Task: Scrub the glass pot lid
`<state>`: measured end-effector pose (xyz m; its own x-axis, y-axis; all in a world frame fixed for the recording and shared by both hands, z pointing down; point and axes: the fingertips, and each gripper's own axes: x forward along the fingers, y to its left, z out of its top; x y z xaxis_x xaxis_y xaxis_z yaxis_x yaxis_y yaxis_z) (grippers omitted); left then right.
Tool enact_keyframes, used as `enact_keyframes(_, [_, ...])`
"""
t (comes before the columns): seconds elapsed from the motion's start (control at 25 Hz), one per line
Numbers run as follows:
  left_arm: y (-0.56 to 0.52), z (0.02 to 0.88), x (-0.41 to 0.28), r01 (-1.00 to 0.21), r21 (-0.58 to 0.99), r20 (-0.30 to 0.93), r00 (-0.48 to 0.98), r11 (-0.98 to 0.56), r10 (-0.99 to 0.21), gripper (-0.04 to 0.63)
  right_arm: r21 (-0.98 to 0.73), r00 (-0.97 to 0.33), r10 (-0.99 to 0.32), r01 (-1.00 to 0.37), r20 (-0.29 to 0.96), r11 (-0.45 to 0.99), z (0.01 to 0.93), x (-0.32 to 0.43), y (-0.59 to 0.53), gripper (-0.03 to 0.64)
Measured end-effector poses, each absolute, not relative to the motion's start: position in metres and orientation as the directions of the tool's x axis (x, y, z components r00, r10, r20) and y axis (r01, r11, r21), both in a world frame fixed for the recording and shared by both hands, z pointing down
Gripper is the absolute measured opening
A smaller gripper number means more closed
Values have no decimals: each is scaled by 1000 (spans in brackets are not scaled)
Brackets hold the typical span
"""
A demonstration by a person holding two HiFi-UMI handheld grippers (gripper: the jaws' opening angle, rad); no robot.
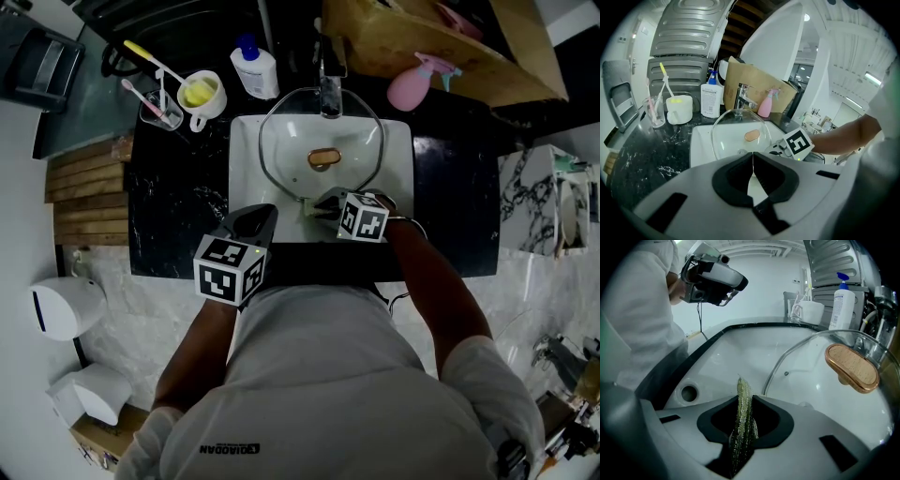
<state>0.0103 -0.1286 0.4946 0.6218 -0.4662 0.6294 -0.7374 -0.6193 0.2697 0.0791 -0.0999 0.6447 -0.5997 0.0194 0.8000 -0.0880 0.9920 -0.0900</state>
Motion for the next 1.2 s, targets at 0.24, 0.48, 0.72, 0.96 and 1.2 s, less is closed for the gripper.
enact_keyframes(0.24, [-127,495,11,-724,278,624,636,-631,-455,15,-78,-586,3,-101,810,992,641,79,-104,98])
enact_keyframes(0.48, [-126,495,12,-699,290,611,661,-654,-435,15,-31,-592,-57,-138,804,990,625,77,-105,97])
enact_keyframes(0.72, [-124,493,16,-655,299,590,698,-694,-406,15,77,-575,-290,-365,765,928,581,79,-120,97])
enact_keyframes(0.96, [-119,477,19,-582,297,546,753,-757,-366,15,7,-575,-552,-688,604,726,517,84,-126,95])
enact_keyframes(1.2, [-103,463,14,-494,277,516,800,-824,-306,15,-221,-569,-734,-822,371,525,465,95,-107,94])
